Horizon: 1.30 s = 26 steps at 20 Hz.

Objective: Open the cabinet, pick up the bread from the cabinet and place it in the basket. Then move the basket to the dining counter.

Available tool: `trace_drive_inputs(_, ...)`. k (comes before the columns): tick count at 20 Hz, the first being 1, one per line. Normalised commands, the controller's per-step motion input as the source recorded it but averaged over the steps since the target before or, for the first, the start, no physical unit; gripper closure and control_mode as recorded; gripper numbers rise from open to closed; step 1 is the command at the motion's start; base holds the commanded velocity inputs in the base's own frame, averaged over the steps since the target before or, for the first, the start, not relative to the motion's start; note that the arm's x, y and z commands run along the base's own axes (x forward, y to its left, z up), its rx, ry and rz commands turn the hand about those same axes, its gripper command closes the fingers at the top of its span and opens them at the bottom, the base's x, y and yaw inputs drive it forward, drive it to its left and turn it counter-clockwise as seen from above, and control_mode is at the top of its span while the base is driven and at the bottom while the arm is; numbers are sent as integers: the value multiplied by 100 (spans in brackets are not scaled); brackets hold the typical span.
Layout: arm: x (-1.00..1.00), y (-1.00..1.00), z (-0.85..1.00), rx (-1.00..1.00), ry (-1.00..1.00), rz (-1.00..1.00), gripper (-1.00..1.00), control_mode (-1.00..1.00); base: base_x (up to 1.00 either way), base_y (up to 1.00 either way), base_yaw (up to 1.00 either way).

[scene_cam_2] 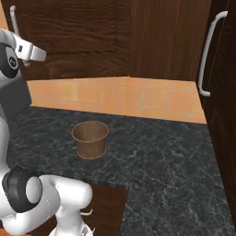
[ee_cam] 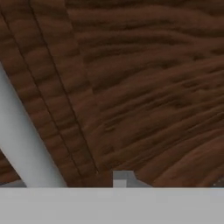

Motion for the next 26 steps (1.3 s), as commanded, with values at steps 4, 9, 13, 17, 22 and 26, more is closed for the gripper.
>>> trace_drive_inputs(4,-52,-100,0,9,8,-5,100,-100,0,0,0)
trace_drive_inputs(9,-56,-100,0,1,8,-5,100,-100,0,0,0)
trace_drive_inputs(13,-49,-100,-17,0,-1,0,100,-100,0,0,0)
trace_drive_inputs(17,-45,-100,-35,0,-16,0,100,-100,0,0,0)
trace_drive_inputs(22,-45,-100,-29,0,-24,0,100,-100,0,0,0)
trace_drive_inputs(26,-41,-100,-20,0,-24,0,100,-100,0,0,0)
